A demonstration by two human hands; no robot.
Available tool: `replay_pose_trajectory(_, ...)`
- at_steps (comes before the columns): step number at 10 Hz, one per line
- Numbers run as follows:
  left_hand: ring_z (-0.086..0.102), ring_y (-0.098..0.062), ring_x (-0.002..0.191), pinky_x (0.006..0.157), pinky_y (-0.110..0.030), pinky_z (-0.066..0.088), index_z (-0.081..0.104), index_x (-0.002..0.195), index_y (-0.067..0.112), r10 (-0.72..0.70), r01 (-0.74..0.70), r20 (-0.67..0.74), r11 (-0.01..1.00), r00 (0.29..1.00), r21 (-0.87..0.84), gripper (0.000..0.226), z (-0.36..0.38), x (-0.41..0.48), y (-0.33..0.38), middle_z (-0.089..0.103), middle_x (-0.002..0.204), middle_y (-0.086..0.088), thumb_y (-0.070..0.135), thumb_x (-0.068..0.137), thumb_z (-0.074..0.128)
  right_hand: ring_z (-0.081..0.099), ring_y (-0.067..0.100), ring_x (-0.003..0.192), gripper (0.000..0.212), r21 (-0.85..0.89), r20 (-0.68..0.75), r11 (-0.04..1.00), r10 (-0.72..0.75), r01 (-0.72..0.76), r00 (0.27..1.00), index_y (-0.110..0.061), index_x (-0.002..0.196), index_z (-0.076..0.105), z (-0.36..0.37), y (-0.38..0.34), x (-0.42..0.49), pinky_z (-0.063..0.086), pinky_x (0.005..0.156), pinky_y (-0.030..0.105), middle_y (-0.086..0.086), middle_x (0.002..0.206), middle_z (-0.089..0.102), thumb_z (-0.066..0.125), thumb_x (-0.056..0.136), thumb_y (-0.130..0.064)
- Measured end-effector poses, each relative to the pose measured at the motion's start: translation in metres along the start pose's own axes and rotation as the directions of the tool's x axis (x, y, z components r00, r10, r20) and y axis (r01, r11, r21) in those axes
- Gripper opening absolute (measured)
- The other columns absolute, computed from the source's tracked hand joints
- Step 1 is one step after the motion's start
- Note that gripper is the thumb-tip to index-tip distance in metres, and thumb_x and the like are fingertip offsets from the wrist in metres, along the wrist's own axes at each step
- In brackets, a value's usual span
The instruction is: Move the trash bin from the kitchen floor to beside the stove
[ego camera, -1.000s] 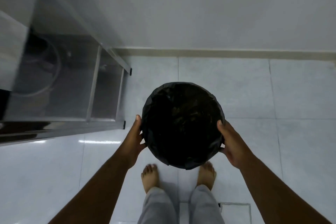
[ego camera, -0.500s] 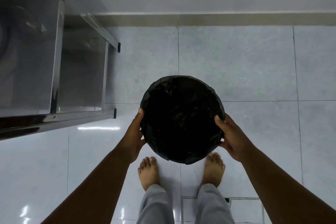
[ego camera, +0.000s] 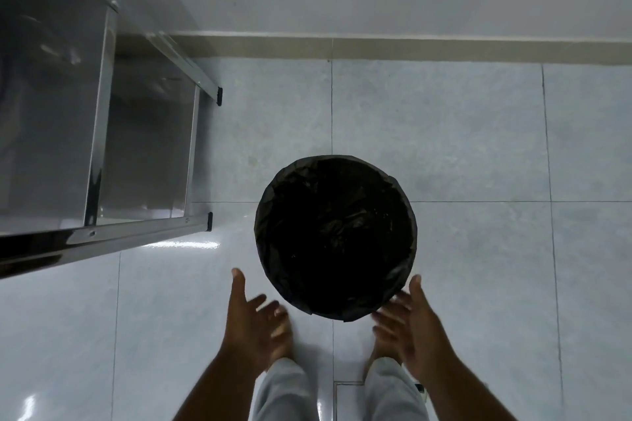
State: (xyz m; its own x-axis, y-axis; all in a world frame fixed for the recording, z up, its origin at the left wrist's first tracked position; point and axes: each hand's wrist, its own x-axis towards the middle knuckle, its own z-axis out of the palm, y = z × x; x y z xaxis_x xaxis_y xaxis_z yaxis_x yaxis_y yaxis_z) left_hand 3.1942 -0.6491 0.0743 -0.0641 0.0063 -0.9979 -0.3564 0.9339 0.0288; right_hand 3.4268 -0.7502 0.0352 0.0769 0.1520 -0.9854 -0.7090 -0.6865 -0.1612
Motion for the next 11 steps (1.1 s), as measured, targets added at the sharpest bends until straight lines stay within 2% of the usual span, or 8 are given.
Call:
replay_pose_trajectory(1,0.053,-0.042,0.128,0.109,-0.060,0.038,0.045,0.144,0.004,-0.031,0.047,0.124,0.991,0.992,-0.127,0.103,0.009,-0.002,-0.012,0.057,0.139,-0.023,0.082,0.077,0.044,0.068,0.039,0.107,0.080,0.102,0.011,0.995,0.010,-0.011,1.000,-0.012,0.132,0.055,0.012,0.012,-0.005,0.053,0.092,0.055,0.018,0.122,0.068,0.050,0.077,-0.071)
replay_pose_trajectory(2,0.052,-0.042,0.130,0.114,-0.060,0.032,0.046,0.146,0.009,0.021,0.012,0.175,0.982,0.984,-0.187,0.097,0.024,0.001,-0.010,0.057,0.141,-0.021,0.080,0.080,0.043,0.070,0.039,0.102,0.073,0.161,-0.006,0.986,-0.043,0.044,0.999,-0.015,0.129,0.058,0.029,0.001,-0.003,0.053,0.092,0.056,0.017,0.120,0.070,0.051,0.079,-0.068)
replay_pose_trajectory(4,0.053,-0.041,0.130,0.116,-0.055,0.032,0.045,0.145,0.009,0.124,-0.091,0.235,0.985,0.964,-0.144,0.091,0.064,0.008,0.045,0.056,0.142,-0.021,0.077,0.083,0.041,0.068,0.035,0.108,0.067,0.142,0.107,0.974,-0.194,0.178,0.975,-0.019,0.137,0.052,0.064,-0.059,0.012,0.051,0.097,0.049,0.014,0.126,0.066,0.041,0.089,-0.065)
replay_pose_trajectory(6,0.048,-0.039,0.136,0.117,-0.055,0.029,0.043,0.148,0.014,0.220,-0.211,0.367,0.975,0.904,-0.063,0.089,0.118,0.016,0.116,0.048,0.151,-0.019,0.077,0.085,0.037,0.059,0.035,0.120,0.071,0.109,0.177,0.950,-0.309,0.294,0.934,-0.020,0.143,0.045,0.109,-0.141,0.029,0.045,0.104,0.050,0.014,0.138,0.057,0.040,0.089,-0.065)
replay_pose_trajectory(7,0.048,-0.039,0.136,0.118,-0.054,0.030,0.041,0.149,0.014,0.243,-0.242,0.416,0.969,0.876,-0.056,0.090,0.143,0.017,0.147,0.046,0.152,-0.019,0.077,0.085,0.036,0.057,0.035,0.122,0.071,0.114,0.208,0.943,-0.330,0.312,0.921,-0.019,0.145,0.042,0.127,-0.177,0.032,0.046,0.101,0.047,0.014,0.141,0.054,0.038,0.090,-0.065)
replay_pose_trajectory(9,0.050,-0.038,0.135,0.116,-0.053,0.033,0.037,0.151,0.016,0.286,-0.286,0.456,0.956,0.843,-0.071,0.091,0.175,0.019,0.188,0.046,0.153,-0.017,0.077,0.084,0.039,0.050,0.036,0.131,0.075,0.043,0.243,0.928,-0.370,0.371,0.897,-0.020,0.148,0.038,0.151,-0.224,0.039,0.044,0.101,0.046,0.014,0.148,0.048,0.038,0.089,-0.066)
replay_pose_trajectory(10,0.046,-0.039,0.138,0.117,-0.054,0.030,0.026,0.156,0.019,0.304,-0.278,0.467,0.952,0.830,-0.125,0.093,0.178,0.021,0.193,0.039,0.158,-0.017,0.077,0.084,0.040,0.049,0.036,0.132,0.076,0.063,0.260,0.928,-0.371,0.368,0.891,-0.020,0.149,0.037,0.155,-0.236,0.041,0.043,0.105,0.048,0.014,0.149,0.047,0.039,0.089,-0.067)
replay_pose_trajectory(11,0.039,-0.040,0.143,0.119,-0.055,0.027,0.018,0.159,0.020,0.304,-0.265,0.443,0.953,0.844,-0.148,0.095,0.172,0.018,0.185,0.031,0.162,-0.018,0.076,0.085,0.041,0.047,0.037,0.134,0.079,0.071,0.222,0.939,-0.343,0.335,0.913,-0.019,0.152,0.029,0.153,-0.237,0.034,0.041,0.108,0.050,0.014,0.152,0.042,0.040,0.089,-0.065)
